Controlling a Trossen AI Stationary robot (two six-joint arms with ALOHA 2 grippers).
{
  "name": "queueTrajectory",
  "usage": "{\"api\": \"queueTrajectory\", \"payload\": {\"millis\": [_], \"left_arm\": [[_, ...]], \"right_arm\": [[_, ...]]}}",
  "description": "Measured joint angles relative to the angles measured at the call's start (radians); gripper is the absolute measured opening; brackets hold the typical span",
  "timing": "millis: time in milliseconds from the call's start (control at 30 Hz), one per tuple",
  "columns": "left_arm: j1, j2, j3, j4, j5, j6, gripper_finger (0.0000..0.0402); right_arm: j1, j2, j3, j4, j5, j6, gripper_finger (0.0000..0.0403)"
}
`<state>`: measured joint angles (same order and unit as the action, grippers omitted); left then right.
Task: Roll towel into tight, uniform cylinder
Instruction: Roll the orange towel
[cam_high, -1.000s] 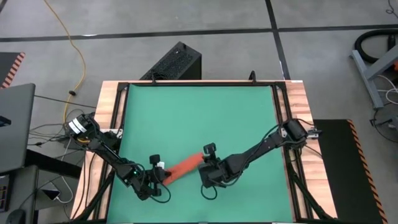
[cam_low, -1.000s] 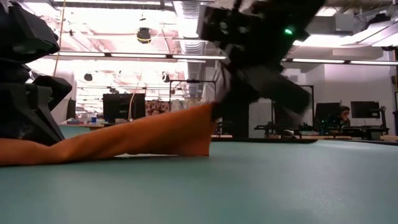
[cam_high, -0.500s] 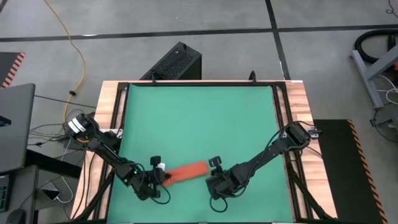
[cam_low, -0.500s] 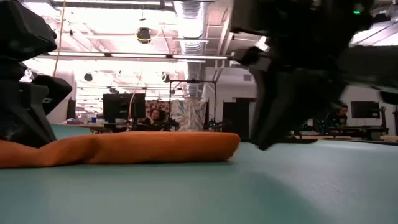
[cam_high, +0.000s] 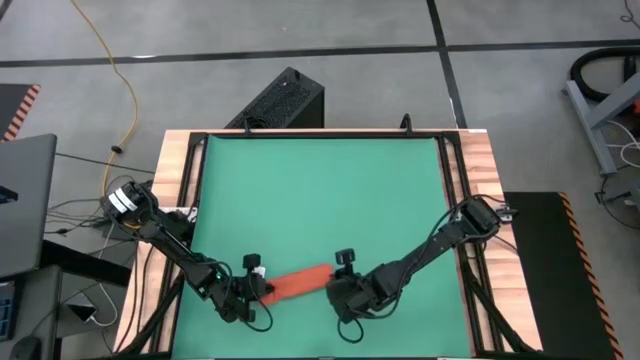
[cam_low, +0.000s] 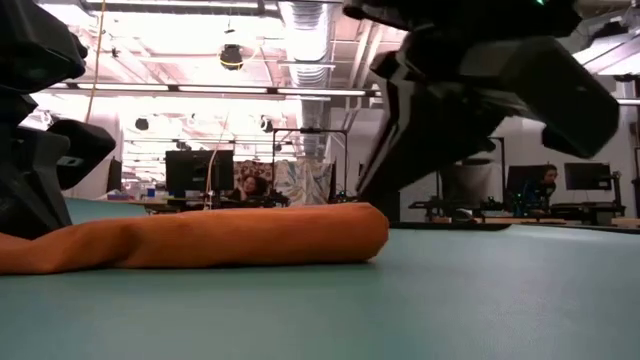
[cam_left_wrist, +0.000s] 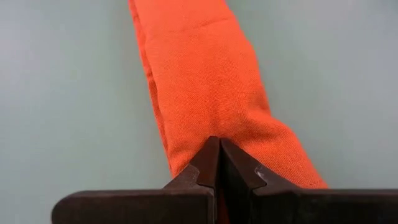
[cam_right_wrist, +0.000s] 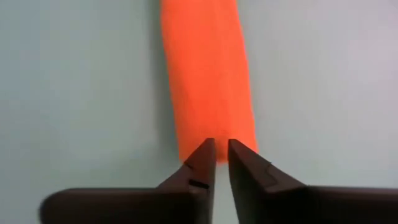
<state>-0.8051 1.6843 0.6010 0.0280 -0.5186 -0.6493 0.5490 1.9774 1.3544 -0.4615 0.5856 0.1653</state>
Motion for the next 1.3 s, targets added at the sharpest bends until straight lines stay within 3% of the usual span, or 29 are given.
{"api": "queueTrajectory", "payload": {"millis": [100, 200, 433, 667, 867, 1033, 1300], "left_arm": [[0.000, 0.000, 0.000, -0.001, 0.007, 0.020, 0.0000], [0.000, 0.000, 0.000, -0.001, 0.006, 0.040, 0.0000], [0.005, 0.001, -0.003, 0.018, 0.000, 0.055, 0.0000], [0.006, 0.002, -0.003, 0.026, 0.007, 0.063, 0.0000], [0.028, 0.004, -0.002, 0.048, 0.007, 0.175, 0.0000], [0.149, 0.004, -0.003, 0.091, 0.037, 0.304, 0.0000], [0.339, 0.004, -0.002, 0.098, 0.024, 0.478, 0.0000]], "right_arm": [[0.009, 0.000, 0.000, -0.015, 0.002, 0.009, 0.0034], [0.010, 0.005, -0.002, 0.105, 0.012, -0.056, 0.0009], [-0.047, 0.060, -0.007, 0.336, -0.028, -0.170, 0.0008], [-0.085, 0.132, -0.089, 0.459, -0.064, -0.070, 0.0006], [-0.070, 0.127, -0.162, 0.470, 0.043, 0.042, 0.0006], [-0.076, 0.128, -0.211, 0.455, 0.123, 0.125, 0.0005], [-0.095, 0.130, -0.313, 0.444, 0.289, 0.397, 0.0005]]}}
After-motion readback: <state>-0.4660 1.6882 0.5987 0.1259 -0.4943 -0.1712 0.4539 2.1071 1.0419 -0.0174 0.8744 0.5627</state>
